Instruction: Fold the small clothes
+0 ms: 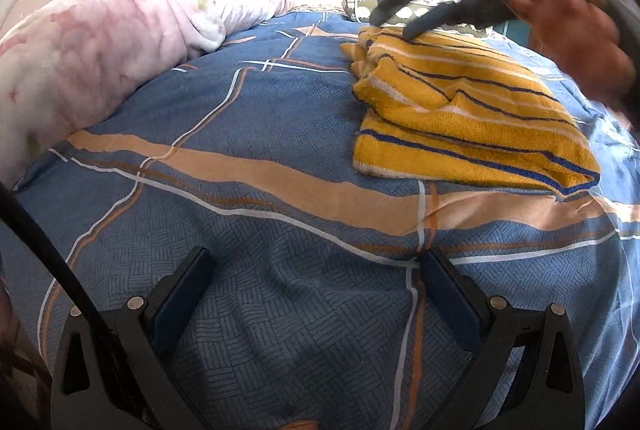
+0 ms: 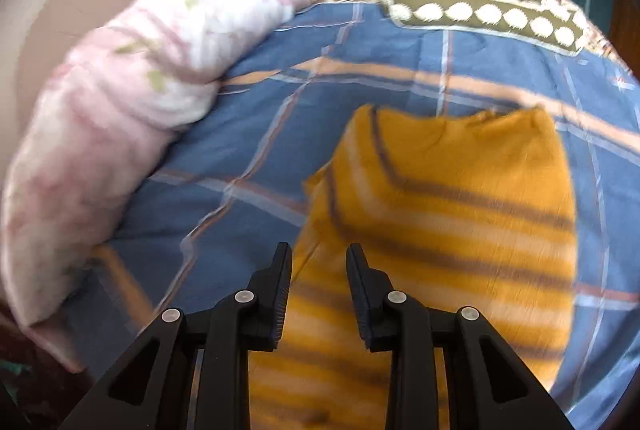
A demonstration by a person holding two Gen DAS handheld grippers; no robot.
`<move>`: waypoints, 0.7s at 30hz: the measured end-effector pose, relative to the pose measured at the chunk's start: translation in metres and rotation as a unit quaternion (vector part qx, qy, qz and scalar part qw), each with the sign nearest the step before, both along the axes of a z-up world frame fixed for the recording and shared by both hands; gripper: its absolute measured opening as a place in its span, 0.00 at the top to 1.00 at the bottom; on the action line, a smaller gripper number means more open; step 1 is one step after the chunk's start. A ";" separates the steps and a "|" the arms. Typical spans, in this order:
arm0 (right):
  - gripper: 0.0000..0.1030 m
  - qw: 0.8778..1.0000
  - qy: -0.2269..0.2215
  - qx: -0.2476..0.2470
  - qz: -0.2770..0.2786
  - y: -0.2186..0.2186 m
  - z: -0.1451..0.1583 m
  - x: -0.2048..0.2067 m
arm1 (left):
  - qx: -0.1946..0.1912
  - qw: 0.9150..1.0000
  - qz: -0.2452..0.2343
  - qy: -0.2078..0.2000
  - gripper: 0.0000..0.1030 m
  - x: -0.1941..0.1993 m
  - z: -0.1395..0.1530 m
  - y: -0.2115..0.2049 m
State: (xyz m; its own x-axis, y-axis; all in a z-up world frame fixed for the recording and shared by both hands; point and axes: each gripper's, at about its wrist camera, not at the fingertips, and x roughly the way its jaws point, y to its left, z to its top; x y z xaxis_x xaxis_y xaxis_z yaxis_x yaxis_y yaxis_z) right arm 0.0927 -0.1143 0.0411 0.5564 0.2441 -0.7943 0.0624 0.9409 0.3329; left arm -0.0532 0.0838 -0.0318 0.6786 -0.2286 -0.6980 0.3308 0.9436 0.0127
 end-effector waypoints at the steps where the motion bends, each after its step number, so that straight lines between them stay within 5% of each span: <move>1: 0.69 0.999 0.016 0.028 0.008 0.002 -0.011 -0.006 | 0.000 1.000 0.000 0.001 0.00 0.002 0.000 0.000; 4: 0.69 0.994 0.072 0.083 0.001 0.001 -0.048 -0.012 | 0.001 1.000 0.002 0.002 0.00 0.004 -0.001 0.000; 10: 0.69 0.977 0.042 0.207 0.021 -0.005 -0.037 -0.052 | 0.001 1.000 0.003 -0.001 0.00 0.004 -0.001 0.000; 16: 0.69 0.987 -0.030 0.142 -0.070 -0.045 -0.016 -0.095 | 0.001 1.000 0.005 -0.005 0.00 0.002 -0.001 0.000; 21: 0.72 0.983 0.026 0.128 -0.126 -0.075 -0.062 -0.142 | 0.003 1.000 0.006 -0.006 0.00 0.000 -0.002 -0.001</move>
